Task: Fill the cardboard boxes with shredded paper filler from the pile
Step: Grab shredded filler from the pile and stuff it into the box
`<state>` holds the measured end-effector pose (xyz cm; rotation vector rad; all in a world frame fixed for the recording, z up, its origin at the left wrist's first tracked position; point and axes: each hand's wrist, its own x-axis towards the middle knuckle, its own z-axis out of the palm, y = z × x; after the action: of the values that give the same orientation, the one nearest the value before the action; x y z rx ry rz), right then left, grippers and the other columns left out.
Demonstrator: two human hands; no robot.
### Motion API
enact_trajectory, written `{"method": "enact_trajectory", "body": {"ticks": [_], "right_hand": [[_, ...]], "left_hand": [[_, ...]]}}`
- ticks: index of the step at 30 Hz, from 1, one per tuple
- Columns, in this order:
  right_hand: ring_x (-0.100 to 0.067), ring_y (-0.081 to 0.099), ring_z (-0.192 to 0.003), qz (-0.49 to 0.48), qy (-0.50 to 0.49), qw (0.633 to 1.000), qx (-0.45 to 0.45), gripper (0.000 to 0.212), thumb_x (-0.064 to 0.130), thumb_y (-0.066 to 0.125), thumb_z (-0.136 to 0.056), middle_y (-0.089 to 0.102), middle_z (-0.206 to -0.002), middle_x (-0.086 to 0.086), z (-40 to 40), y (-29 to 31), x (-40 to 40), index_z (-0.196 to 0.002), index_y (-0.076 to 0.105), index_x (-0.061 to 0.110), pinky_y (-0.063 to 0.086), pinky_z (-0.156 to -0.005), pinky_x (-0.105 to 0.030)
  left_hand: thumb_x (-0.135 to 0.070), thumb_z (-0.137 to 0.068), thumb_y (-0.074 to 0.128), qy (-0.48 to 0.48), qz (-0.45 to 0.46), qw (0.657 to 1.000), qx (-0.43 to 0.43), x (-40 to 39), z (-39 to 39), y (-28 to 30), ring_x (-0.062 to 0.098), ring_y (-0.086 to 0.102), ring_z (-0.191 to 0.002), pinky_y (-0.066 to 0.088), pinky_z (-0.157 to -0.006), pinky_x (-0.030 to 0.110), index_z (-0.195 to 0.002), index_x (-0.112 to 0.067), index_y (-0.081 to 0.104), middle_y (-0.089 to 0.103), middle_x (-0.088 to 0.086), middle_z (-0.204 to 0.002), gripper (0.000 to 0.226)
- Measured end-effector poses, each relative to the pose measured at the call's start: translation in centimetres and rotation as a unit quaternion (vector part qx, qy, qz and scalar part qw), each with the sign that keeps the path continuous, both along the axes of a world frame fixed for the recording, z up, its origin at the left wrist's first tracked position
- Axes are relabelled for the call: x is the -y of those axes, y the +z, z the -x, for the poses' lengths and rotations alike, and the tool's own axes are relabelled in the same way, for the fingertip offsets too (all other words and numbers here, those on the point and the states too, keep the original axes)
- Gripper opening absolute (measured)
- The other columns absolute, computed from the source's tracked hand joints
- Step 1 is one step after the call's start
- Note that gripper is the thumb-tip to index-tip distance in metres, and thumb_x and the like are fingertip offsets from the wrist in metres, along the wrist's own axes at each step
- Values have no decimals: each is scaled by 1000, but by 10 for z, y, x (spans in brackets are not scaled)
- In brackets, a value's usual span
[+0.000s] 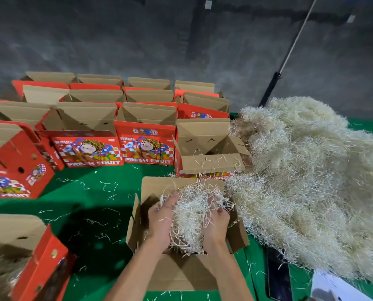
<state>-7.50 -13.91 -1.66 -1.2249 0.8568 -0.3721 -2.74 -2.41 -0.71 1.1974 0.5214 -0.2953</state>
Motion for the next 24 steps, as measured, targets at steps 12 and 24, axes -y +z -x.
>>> {"method": "enact_trajectory", "body": {"ticks": [12,24], "right_hand": [[-1,50,-43,111,31,993,-13,31,-5,49,-95,55,-62,1,13,-5,-24,-73,54,16,37,-41,-14],[-12,43,-48,64,-17,994,-91,34,1,50,-98,49,-59,-1,15,-12,10,-67,49,15,44,-49,-33]], "left_hand": [[-26,-93,66,-1,-55,998,-2,11,22,-14,15,59,-55,50,-54,25,-107,-8,69,64,1,-63,23],[-44,-93,65,99,-31,993,-48,-30,14,-19,19,52,-53,46,-55,30,-77,-14,59,56,0,-63,34]]}}
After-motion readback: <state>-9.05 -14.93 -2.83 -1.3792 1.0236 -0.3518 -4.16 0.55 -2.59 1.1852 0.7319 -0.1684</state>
